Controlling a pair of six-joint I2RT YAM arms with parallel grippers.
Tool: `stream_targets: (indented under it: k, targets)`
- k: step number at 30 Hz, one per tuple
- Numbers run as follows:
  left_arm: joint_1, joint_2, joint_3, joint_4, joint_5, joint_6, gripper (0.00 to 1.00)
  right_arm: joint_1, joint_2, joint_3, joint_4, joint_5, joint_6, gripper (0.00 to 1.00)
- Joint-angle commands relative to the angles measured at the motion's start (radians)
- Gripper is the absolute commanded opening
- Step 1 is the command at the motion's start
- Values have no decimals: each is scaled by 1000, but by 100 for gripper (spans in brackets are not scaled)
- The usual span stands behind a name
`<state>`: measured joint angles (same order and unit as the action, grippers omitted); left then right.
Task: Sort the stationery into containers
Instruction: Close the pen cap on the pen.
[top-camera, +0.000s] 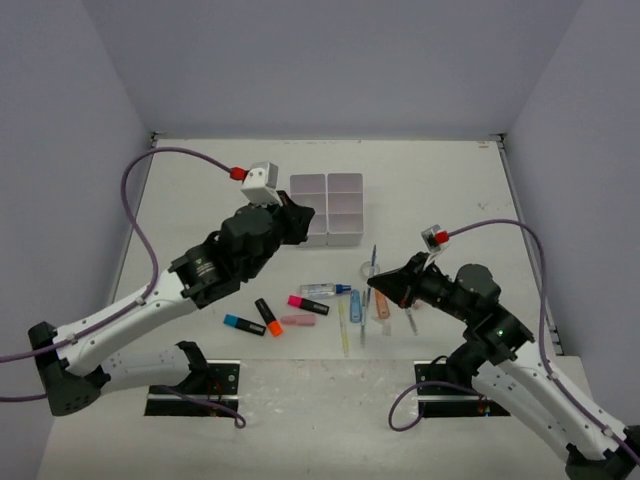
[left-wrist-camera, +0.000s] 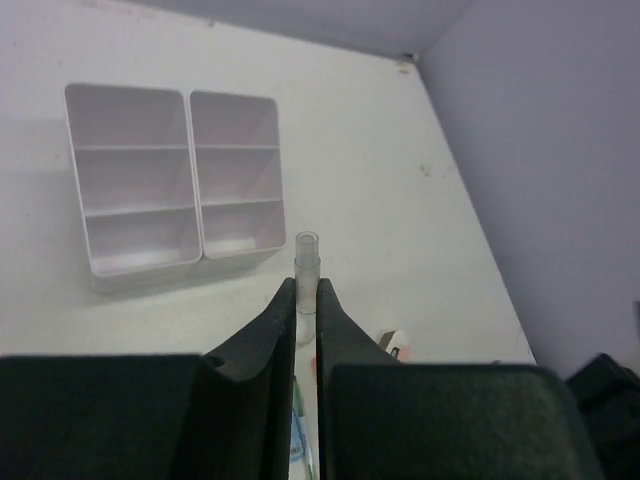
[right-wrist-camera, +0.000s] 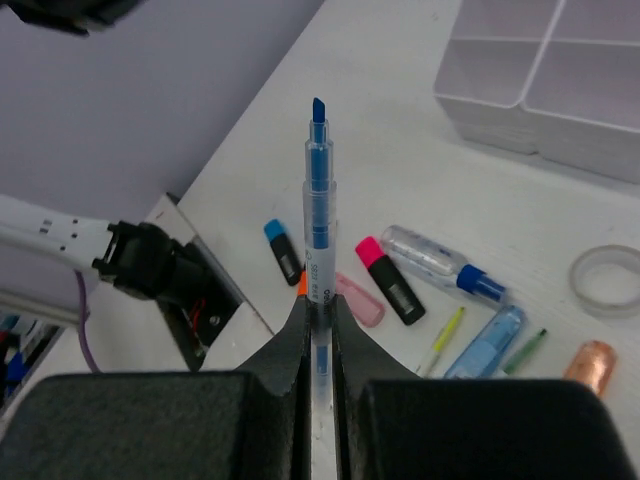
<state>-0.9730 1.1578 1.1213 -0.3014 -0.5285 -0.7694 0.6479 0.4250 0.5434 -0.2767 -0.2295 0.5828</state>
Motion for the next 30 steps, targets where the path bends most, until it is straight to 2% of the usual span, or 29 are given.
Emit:
stream_targets:
  k: [1,2,3,5,8,12,16,30]
  targets:
    - [49,-145,-145,371,328,285,0,7,142,-123,621,-326,100,0]
    - [50,-168,-146,373,330,285,0,10,143,-129,668,-338,115,0]
    - [51,-188,-198,459,446,280,0,22,185,-126,719,-338,135,0]
    - [51,-248,-280,585,559,252,0,47,245,-100,741,-340,137,0]
    - [51,-280,-360,718,628,211,0,97,305,-53,737,-326,108,0]
    - [51,-247,-355,740,667,203,0,136,334,-13,682,-258,77,0]
    - [49,-215,-341,754,697,200,0,139,338,2,660,-257,55,0]
    - [50,-214,-334,740,662,220,0,142,289,15,564,-218,9,0]
